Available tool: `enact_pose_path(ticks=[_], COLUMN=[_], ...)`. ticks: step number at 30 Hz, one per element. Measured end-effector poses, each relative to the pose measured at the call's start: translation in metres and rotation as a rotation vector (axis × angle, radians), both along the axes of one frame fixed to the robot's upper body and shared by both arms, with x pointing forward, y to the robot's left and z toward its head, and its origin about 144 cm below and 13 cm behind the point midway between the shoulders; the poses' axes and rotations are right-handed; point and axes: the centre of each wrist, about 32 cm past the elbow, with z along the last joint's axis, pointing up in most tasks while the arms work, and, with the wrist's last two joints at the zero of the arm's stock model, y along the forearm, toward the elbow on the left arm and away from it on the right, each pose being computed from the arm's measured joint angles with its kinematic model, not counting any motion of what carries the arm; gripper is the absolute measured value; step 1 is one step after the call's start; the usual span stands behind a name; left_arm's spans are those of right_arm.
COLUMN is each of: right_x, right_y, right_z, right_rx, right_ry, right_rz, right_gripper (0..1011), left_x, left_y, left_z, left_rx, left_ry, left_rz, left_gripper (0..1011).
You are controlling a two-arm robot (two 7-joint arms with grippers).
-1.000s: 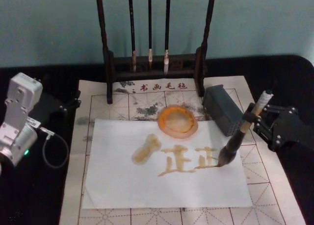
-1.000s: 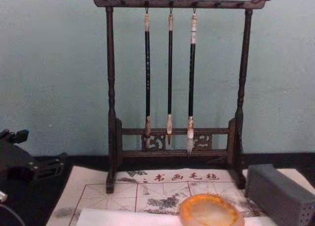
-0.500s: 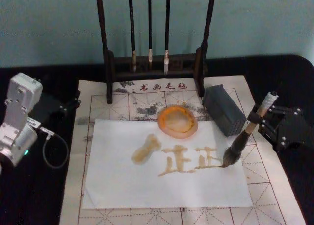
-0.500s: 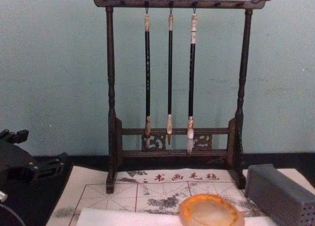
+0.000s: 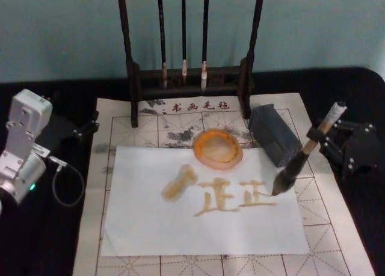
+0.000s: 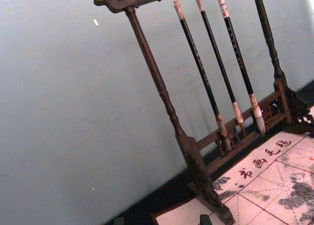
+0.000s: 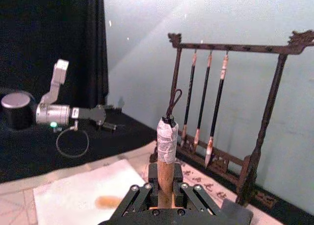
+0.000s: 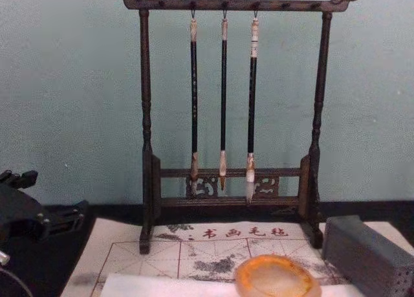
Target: Pick up the brush from the inkstone, write on the paper, then place the brush back to its original position.
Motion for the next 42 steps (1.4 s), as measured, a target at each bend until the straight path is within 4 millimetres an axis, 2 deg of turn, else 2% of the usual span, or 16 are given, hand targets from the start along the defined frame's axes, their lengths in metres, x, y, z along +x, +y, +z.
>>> enact_pose_path(ticks=[15,29,42], right_x=[0.018,0.042,0.067], right_y=[0.016,0.046,0.070], right_z=[0.009,0.014,0.018], right_rx=[0.166,0.385,0.505], right_ry=[0.050,0.158,0.313], right_rz=[-0.053,-0.184,-0.272], right_gripper=[187,187,187], left_x=[0.000,0.000,0.000], left_y=[0.000,0.000,0.000], left_z=[0.000,0.000,0.000], left_rx=[0.000,0.000,0.000], left_ry=[0.000,0.000,0.000], left_rz=[0.000,0.000,0.000], left_gripper=[1001,1001,1001])
